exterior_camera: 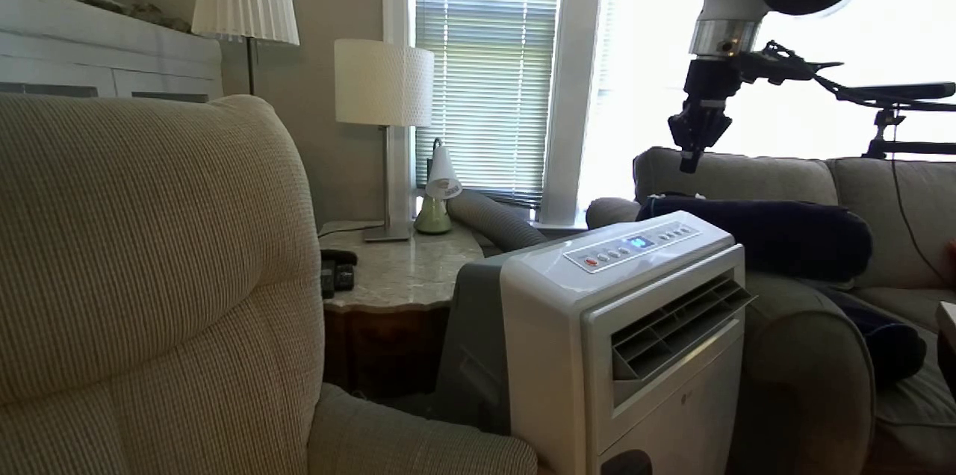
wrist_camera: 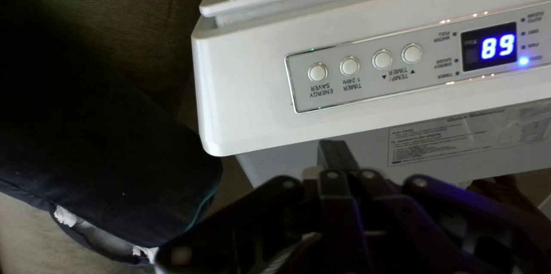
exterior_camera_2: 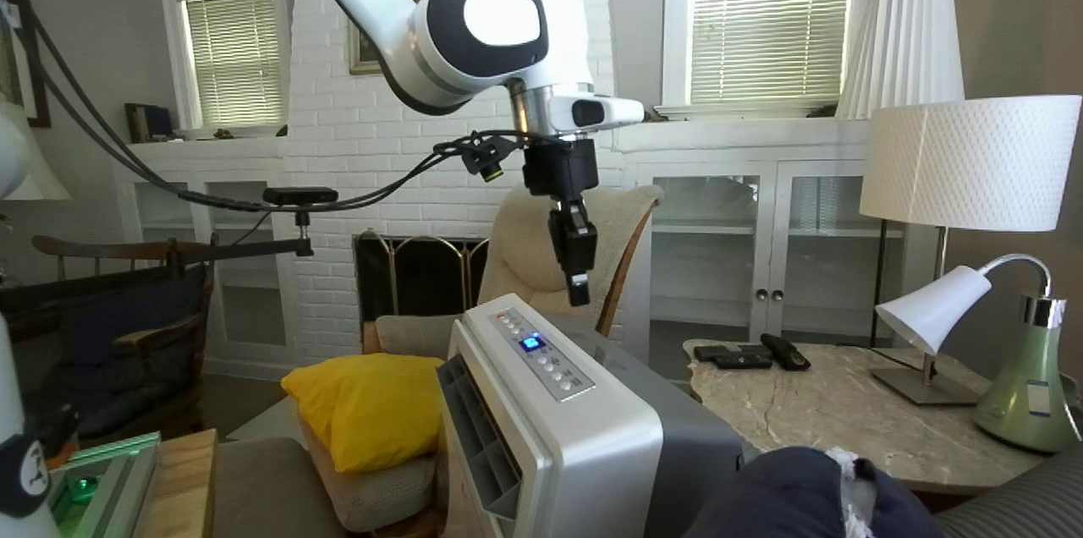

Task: Press the last button on the air conditioner

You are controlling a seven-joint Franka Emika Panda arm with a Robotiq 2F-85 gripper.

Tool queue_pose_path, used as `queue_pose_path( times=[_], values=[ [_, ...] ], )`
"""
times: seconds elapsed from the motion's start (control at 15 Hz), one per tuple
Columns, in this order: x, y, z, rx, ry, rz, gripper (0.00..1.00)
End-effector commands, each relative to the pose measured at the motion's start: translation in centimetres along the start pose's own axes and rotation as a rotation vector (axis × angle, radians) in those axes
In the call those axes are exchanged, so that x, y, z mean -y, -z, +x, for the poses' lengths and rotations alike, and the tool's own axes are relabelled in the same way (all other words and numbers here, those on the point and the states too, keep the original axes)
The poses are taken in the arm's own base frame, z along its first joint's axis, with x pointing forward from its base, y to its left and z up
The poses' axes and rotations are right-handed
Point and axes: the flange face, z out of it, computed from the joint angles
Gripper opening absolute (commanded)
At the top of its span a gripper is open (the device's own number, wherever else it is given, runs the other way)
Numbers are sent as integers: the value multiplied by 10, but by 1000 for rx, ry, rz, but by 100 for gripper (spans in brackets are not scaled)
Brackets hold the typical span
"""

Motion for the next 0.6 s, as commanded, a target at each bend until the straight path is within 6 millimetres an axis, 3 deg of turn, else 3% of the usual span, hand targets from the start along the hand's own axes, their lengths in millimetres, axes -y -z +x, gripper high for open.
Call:
queue_pose_path(
  times=[0.0, 0.53],
  values=[
    [-4, -11, -9, 5, 8, -45, 0],
    [0, -36, -18, 42, 65, -48, 0]
  ],
)
